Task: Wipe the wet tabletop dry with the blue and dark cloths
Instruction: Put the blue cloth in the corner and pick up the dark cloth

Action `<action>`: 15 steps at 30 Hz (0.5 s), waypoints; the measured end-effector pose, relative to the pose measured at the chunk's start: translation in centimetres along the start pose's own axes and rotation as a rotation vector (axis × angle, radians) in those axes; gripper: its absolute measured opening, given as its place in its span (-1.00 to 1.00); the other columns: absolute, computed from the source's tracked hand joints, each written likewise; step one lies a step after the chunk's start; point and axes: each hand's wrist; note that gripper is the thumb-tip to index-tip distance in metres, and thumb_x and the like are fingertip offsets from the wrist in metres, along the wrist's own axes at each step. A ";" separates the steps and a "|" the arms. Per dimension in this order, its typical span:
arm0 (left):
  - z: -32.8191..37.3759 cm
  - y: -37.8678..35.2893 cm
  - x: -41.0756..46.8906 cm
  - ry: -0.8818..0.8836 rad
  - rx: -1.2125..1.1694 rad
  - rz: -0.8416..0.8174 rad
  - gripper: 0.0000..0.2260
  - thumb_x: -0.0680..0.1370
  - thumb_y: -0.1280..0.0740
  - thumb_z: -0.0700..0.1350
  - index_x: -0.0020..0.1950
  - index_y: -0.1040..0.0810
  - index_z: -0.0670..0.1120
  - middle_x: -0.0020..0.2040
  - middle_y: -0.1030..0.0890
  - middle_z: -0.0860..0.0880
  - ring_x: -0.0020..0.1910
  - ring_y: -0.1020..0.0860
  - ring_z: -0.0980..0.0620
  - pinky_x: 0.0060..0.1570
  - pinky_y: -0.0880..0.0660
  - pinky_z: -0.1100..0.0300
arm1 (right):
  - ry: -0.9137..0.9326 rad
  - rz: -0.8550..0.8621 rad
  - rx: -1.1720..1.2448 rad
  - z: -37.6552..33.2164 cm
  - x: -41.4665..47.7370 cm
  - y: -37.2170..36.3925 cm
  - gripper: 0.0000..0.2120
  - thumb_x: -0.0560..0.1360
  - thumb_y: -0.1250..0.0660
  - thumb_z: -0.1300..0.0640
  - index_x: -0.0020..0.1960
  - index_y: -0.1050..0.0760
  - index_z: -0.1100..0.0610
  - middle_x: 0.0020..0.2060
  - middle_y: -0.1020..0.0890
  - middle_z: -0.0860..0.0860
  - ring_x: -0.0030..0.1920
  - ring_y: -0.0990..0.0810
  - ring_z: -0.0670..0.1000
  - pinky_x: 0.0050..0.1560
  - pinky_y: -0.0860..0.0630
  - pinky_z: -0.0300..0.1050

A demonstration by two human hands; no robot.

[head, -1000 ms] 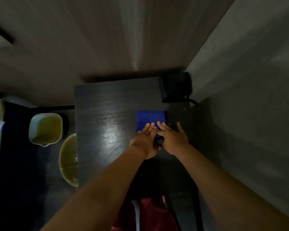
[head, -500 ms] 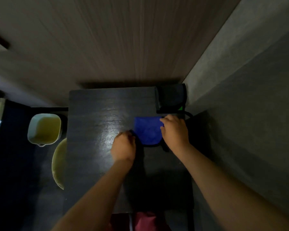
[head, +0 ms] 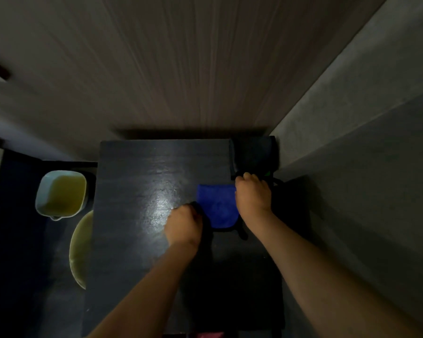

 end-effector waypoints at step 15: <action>6.8 1.7 0.7 -0.101 -0.286 -0.001 -0.85 0.49 -0.40 -0.14 -0.27 -0.58 -0.15 -0.30 -0.61 -0.06 -0.32 -0.53 0.06 -0.25 -0.42 0.21 | -0.275 -0.002 0.257 3.1 2.6 9.6 -0.72 0.59 -0.22 0.19 0.27 -0.42 0.24 0.18 -0.56 0.21 0.20 -0.53 0.20 0.10 -0.48 0.00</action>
Point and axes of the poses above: each hand's wrist, its own x-axis towards the middle knuckle, its own y-axis out of the back of the hand, z = x × y
